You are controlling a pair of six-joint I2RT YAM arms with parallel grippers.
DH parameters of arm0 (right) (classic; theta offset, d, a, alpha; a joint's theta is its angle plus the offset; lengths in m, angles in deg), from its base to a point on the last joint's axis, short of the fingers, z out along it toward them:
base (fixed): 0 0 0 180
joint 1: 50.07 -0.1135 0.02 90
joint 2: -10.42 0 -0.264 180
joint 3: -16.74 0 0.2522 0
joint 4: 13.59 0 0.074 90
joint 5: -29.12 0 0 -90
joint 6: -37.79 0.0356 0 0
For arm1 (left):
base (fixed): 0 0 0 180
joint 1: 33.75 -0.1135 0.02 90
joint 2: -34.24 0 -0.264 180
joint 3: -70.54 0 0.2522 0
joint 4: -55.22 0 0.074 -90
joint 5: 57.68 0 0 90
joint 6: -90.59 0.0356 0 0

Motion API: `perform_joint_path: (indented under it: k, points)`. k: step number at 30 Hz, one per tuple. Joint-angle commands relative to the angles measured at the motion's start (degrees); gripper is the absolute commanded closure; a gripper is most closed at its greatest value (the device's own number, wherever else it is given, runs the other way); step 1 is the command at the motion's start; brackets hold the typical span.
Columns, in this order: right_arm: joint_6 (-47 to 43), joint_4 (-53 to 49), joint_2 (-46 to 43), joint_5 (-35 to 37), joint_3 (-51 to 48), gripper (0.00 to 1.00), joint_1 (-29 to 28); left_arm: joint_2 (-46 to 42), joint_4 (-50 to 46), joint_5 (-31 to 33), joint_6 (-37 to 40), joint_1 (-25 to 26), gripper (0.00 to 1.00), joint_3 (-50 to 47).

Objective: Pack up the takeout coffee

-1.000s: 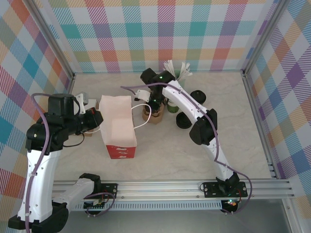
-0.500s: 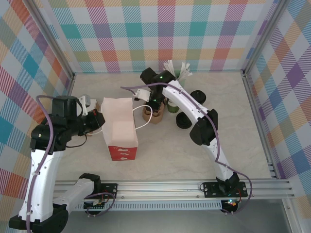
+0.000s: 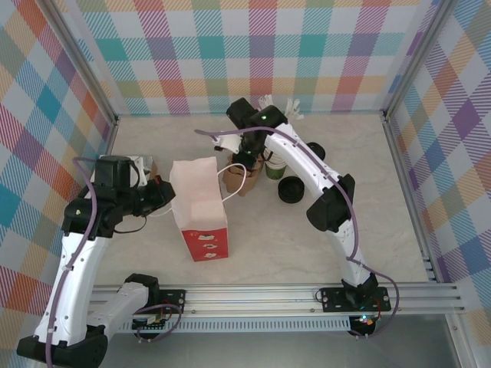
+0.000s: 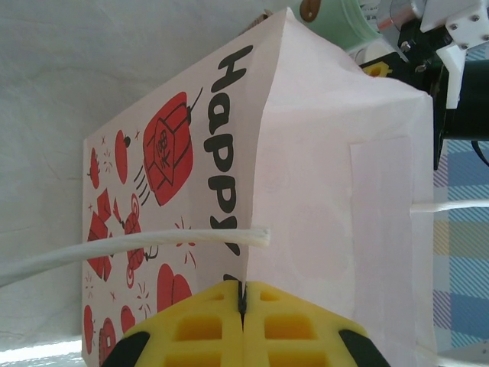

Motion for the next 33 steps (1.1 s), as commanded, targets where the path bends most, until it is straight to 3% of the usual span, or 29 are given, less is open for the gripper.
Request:
perform_joint_path:
  k: [1, 18, 33]
  points:
    - [-0.12, -0.92, -1.06, -1.55, -1.17, 1.0, 0.2, -0.46, 4.42, -4.61, -2.51, -0.17, 1.0, -1.91]
    - [-2.4, 9.83, -13.04, -3.4, -23.9, 0.98, 0.21, 2.23, 3.75, -7.44, 2.95, -7.07, 1.0, -2.33]
    - [-2.56, 11.65, -15.92, -4.06, -29.32, 0.97, 1.06, 15.15, 4.45, -15.47, 14.27, -18.32, 1.0, 6.23]
